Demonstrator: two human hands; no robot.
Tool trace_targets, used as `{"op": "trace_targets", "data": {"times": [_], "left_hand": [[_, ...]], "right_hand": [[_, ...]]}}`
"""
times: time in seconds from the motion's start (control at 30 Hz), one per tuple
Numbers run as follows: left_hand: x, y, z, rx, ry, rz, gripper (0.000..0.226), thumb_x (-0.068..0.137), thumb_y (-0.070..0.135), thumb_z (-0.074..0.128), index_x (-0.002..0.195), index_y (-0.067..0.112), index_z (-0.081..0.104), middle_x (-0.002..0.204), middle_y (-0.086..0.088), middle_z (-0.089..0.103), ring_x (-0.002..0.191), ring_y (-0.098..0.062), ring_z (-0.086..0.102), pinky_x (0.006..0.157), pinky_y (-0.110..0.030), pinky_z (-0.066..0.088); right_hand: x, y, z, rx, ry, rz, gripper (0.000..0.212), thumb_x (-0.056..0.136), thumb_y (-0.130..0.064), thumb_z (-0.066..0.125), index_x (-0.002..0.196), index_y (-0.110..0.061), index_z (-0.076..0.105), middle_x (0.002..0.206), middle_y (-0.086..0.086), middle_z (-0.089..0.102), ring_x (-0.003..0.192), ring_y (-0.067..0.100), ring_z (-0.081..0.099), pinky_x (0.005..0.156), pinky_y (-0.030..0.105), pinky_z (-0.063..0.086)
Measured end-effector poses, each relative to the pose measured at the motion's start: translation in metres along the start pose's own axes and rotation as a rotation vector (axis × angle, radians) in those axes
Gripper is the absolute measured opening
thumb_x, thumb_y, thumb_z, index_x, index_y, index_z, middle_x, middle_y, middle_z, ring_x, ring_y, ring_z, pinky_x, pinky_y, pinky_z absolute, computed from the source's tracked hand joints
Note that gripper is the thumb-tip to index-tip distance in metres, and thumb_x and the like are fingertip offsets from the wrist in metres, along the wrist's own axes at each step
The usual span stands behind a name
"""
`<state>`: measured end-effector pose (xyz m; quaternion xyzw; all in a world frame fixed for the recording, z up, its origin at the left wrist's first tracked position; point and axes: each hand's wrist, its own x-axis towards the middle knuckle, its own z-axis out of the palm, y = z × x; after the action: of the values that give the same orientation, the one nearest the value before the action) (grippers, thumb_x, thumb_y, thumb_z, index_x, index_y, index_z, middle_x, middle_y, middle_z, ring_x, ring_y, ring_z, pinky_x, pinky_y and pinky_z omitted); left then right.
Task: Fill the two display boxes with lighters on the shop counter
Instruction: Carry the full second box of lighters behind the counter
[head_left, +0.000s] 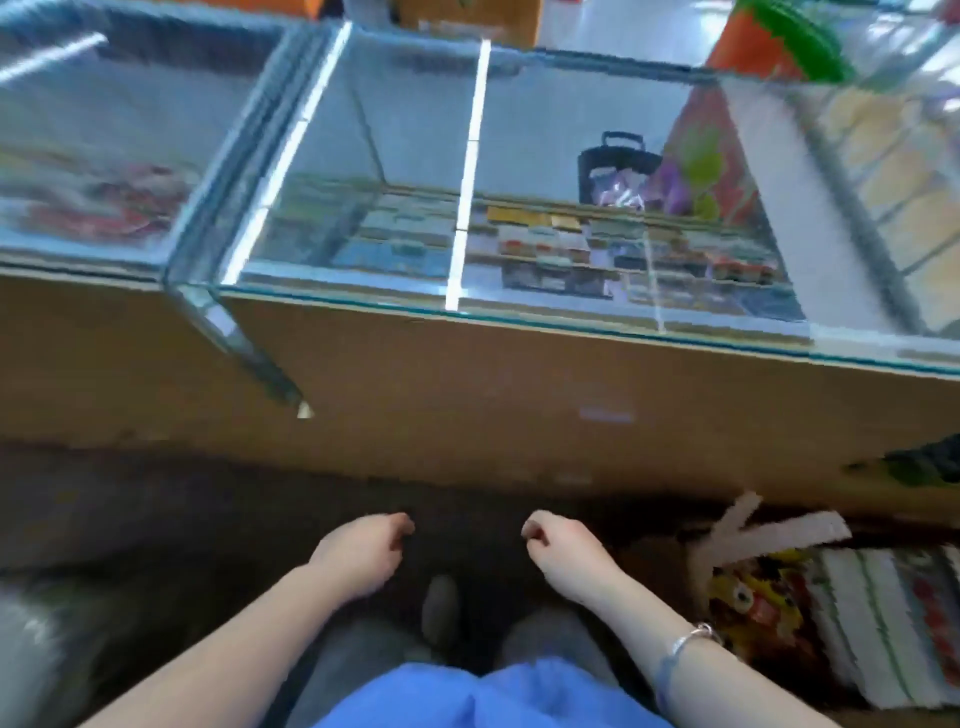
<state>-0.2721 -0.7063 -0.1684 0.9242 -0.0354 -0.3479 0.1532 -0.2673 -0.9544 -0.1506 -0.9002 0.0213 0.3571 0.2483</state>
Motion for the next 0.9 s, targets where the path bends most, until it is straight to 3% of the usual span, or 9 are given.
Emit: {"op": "trace_targets", "data": {"times": [0.23,0.53,0.77,0.9], "left_hand": [[-0.083,-0.121,0.056,-0.403,0.119,-0.470,0.038,0.088,0.019,0.043,0.124,0.030,0.053,0.129,0.005,0.057,0.117,-0.013,0.053,0.094,-0.023,0.042],[-0.129,-0.114,0.134,-0.910,0.184,-0.936,0.038,0.089,0.019,0.043,0.123,0.032,0.053,0.129,0.004,0.056,0.114,-0.014,0.054,0.089,-0.021,0.041],[-0.101,-0.118,0.095,-1.241,0.471,-1.025,0.038,0.088,0.014,0.051,0.125,0.023,0.051,0.109,0.003,0.062,0.103,-0.016,0.058,0.088,-0.025,0.044],[-0.093,-0.151,0.048,-1.313,0.676,-0.980,0.040,0.088,0.012,0.053,0.126,0.023,0.050,0.105,0.006,0.059,0.096,-0.015,0.059,0.085,-0.024,0.043]], "right_hand": [[0.045,-0.116,0.033,-0.353,-0.266,-0.313,0.025,0.088,-0.019,0.044,0.107,-0.021,0.060,0.111,0.003,0.065,0.103,0.021,0.058,0.081,0.029,0.044],[0.094,-0.195,0.049,-0.721,-0.505,-0.550,0.022,0.090,-0.018,0.046,0.105,-0.024,0.061,0.110,0.001,0.066,0.102,0.018,0.060,0.081,0.027,0.044],[0.132,-0.273,0.069,-0.815,-0.550,-0.738,0.024,0.089,-0.017,0.048,0.109,-0.021,0.061,0.111,0.004,0.065,0.105,0.020,0.058,0.076,0.023,0.040],[0.137,-0.332,0.095,-0.830,-0.546,-0.865,0.024,0.089,-0.016,0.047,0.108,-0.020,0.062,0.114,0.004,0.063,0.108,0.023,0.056,0.085,0.027,0.042]]}}
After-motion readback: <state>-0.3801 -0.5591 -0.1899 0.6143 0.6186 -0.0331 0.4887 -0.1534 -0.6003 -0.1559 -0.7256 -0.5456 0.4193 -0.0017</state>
